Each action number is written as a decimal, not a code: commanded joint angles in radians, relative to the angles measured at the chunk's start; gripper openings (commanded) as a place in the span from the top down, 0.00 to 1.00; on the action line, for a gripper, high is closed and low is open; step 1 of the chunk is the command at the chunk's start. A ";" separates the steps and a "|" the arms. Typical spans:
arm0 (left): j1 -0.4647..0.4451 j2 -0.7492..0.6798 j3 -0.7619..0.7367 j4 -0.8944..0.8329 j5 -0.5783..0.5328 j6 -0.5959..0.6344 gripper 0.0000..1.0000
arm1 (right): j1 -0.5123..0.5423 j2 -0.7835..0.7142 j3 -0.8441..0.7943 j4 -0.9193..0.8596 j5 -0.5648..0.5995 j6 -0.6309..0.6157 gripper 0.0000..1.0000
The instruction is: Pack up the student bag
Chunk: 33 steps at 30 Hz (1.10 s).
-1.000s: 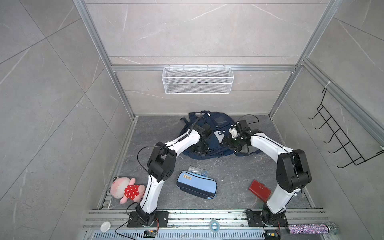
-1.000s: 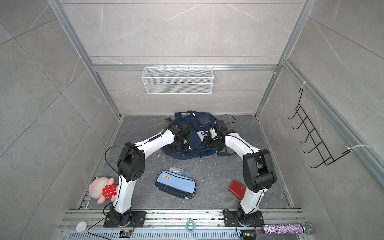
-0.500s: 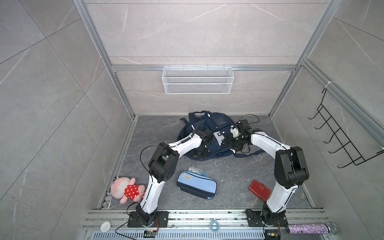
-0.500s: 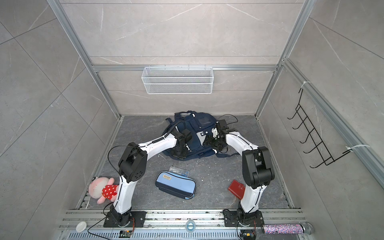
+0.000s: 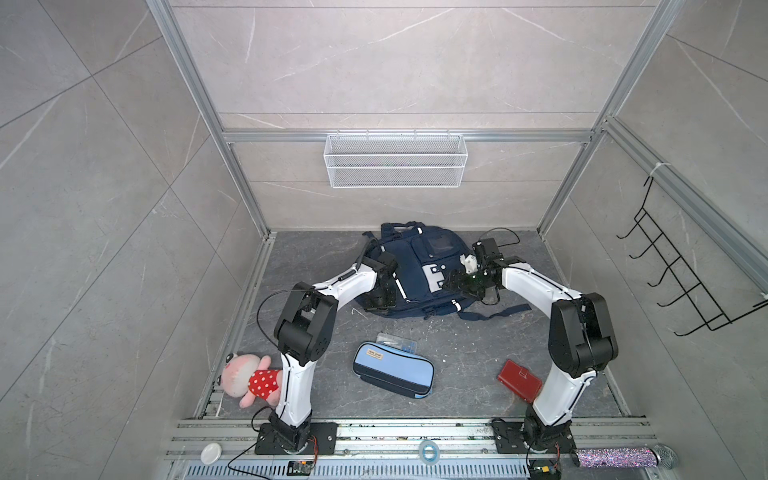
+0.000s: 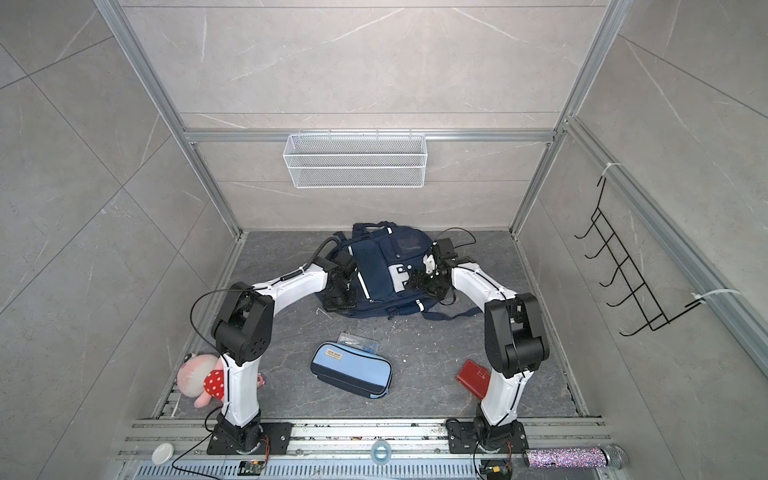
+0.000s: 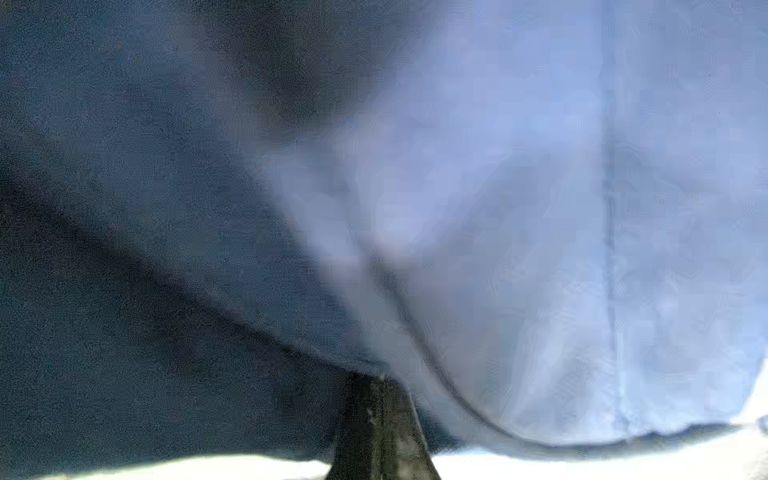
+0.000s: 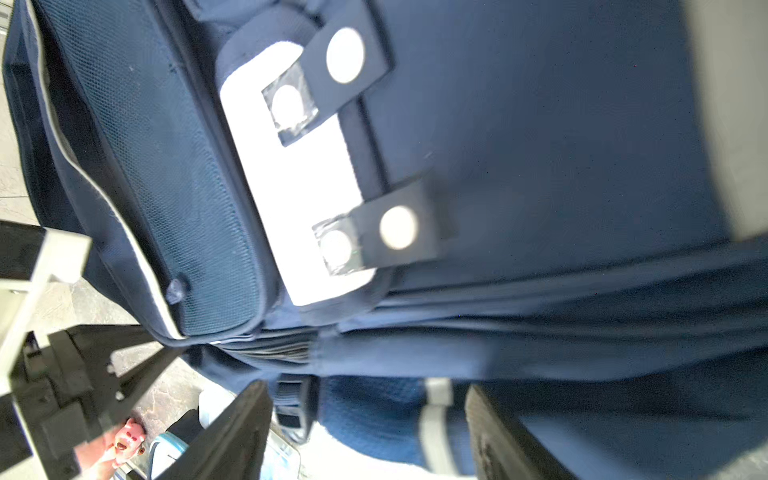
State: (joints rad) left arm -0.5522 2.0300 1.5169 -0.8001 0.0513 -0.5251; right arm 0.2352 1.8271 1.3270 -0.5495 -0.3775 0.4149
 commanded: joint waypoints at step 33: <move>0.041 -0.126 -0.063 0.002 -0.175 0.084 1.00 | 0.021 -0.026 0.105 -0.016 -0.039 -0.165 0.00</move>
State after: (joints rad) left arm -0.5354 1.9949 1.4513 -0.7391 -0.0235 -0.4995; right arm 0.2272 1.8175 1.3796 -0.5575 -0.3737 0.3443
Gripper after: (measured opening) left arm 0.056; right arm 0.985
